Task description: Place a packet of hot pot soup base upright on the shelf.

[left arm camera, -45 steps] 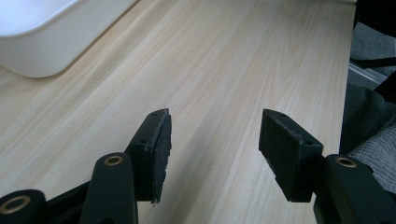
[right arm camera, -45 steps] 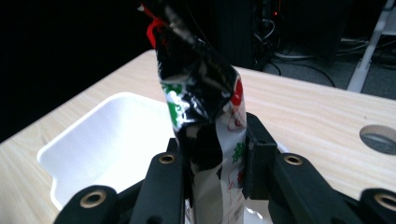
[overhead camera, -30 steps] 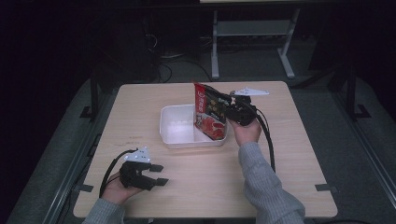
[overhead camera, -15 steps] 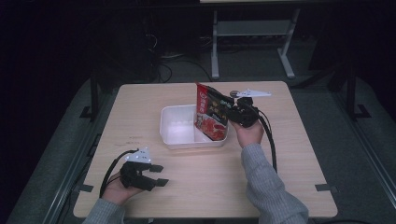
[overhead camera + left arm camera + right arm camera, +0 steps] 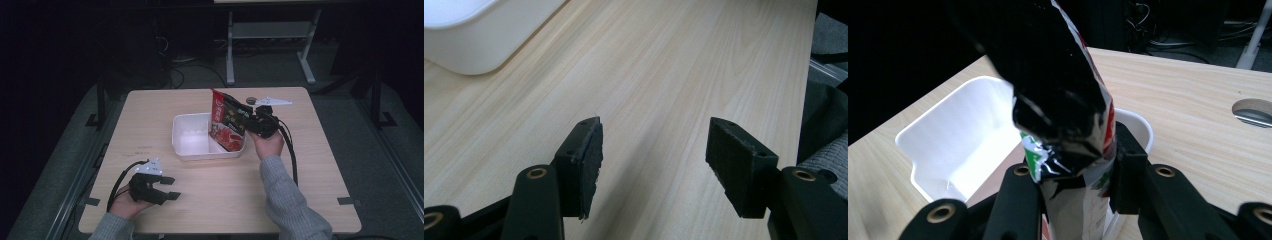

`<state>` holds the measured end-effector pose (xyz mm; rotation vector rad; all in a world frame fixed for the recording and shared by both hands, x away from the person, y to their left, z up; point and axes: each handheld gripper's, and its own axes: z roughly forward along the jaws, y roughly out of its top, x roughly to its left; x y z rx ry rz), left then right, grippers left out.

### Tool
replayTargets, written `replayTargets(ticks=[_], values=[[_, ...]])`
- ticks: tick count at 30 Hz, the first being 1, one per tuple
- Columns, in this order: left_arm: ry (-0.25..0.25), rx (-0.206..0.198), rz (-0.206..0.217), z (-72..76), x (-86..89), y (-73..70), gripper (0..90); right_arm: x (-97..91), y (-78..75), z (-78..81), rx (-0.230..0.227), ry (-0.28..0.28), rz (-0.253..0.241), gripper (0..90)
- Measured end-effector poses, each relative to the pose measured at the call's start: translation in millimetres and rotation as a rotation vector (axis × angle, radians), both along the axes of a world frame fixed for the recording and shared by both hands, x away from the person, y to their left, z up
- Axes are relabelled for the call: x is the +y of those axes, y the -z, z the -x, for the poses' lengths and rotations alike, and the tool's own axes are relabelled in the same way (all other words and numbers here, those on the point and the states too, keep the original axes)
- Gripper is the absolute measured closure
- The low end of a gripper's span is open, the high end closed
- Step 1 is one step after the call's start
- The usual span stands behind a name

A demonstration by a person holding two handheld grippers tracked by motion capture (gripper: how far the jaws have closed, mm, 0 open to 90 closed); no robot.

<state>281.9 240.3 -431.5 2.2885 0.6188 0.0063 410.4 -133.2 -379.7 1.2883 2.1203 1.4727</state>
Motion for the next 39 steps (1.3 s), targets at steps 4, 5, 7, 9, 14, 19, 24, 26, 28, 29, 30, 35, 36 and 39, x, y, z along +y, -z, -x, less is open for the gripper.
replayTargets(ticks=[4,5,7,9,14,19,24,26,28,29,30,35,36,39], values=[[0.000,0.001,0.000,0.0,-0.2,0.0,39.0,-0.3,0.7,0.9,0.004,-0.002,0.001,69.4],[0.000,0.001,0.001,0.1,-0.3,0.0,39.0,-0.3,0.7,1.1,0.004,-0.003,0.001,69.3],[0.001,0.000,0.001,0.1,-0.5,0.0,38.9,-0.4,0.8,1.5,0.006,-0.004,-0.002,69.1],[0.001,0.001,0.000,0.2,-0.6,0.0,38.9,-0.4,0.6,2.1,0.005,-0.005,0.003,69.0],[0.002,0.000,0.000,0.3,-1.1,-0.1,38.7,-0.2,0.3,4.3,0.005,-0.006,0.009,68.9],[0.002,0.001,-0.001,0.4,-1.4,0.1,38.6,-0.7,0.0,6.1,0.005,-0.006,0.012,68.7],[0.002,-0.001,-0.001,0.5,-1.3,-0.2,38.5,-1.0,-0.4,7.5,0.007,-0.008,0.014,68.2],[0.001,-0.001,-0.002,0.5,-1.3,-0.2,38.4,-1.3,-0.4,8.1,0.008,-0.008,0.013,68.2],[0.001,-0.001,-0.002,0.5,-1.3,-0.2,38.3,-1.5,-0.3,8.6,0.008,-0.008,0.010,67.9],[0.001,-0.002,-0.003,0.5,-1.2,-0.3,38.3,-1.5,-0.3,8.8,0.009,-0.008,0.009,67.8],[0.001,-0.002,-0.002,0.5,-1.1,-0.3,38.3,-1.6,-0.3,9.1,0.009,-0.008,0.010,67.9],[-0.003,-0.003,0.001,0.6,-1.1,-0.5,38.1,-3.0,-0.5,8.9,0.015,-0.015,-0.007,64.9],[-0.003,-0.003,0.001,0.6,-1.1,-0.5,37.9,-4.5,-0.9,8.7,0.019,-0.016,-0.024,62.7],[-0.004,-0.004,-0.003,0.5,-1.3,-0.4,37.8,-6.1,-2.0,9.1,0.015,-0.013,-0.029,58.8]])
